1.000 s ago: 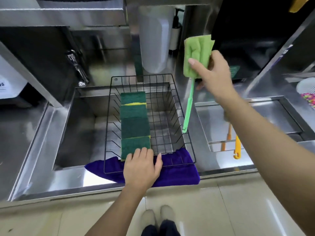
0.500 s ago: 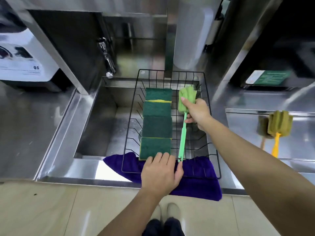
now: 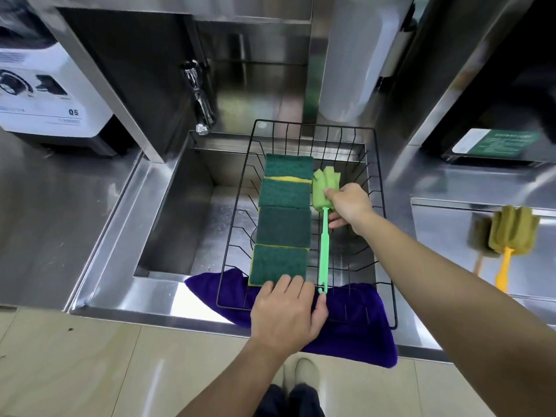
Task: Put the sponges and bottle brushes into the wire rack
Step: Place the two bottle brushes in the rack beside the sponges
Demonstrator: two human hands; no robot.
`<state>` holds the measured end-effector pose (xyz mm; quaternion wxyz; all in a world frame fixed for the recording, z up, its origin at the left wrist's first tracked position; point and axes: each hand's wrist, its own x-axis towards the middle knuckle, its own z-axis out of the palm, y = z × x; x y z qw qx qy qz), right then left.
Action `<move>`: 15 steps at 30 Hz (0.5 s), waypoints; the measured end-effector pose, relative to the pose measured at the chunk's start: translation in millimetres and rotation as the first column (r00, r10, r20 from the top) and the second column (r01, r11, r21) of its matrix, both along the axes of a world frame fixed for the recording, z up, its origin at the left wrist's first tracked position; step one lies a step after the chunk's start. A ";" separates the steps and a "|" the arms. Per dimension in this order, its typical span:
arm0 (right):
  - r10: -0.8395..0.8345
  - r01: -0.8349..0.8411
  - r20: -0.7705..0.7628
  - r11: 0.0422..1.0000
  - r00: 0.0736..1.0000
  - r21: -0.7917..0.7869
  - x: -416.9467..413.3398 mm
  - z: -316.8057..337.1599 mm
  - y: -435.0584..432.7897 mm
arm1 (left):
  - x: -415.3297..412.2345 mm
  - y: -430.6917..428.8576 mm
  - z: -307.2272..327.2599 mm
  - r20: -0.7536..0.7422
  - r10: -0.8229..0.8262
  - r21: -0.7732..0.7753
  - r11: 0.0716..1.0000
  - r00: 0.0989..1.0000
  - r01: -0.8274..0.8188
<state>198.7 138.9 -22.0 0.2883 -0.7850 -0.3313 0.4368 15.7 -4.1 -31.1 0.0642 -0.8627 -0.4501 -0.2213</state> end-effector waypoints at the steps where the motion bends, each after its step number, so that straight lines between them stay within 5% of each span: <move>1: 0.033 -0.032 0.051 0.999 0.998 -0.029 -0.6 4.4 -0.3 | -0.1 0.4 0.3 0.001 -0.002 -0.004 1.000 1.000 0.002; 7: 0.147 -0.152 0.263 0.988 0.954 0.001 4.2 28.7 -5.8 | -0.3 0.5 2.8 -0.021 -0.004 -0.040 0.999 1.000 0.003; 11: 0.200 -0.221 0.210 0.972 0.957 0.082 23.0 52.6 -15.1 | 0.5 1.2 4.9 -0.037 -0.009 -0.041 0.999 0.999 0.008; 15: 0.161 -0.218 0.363 0.968 0.918 0.123 50.5 67.3 -36.2 | 1.0 1.2 6.2 -0.040 -0.016 -0.038 0.999 0.999 0.015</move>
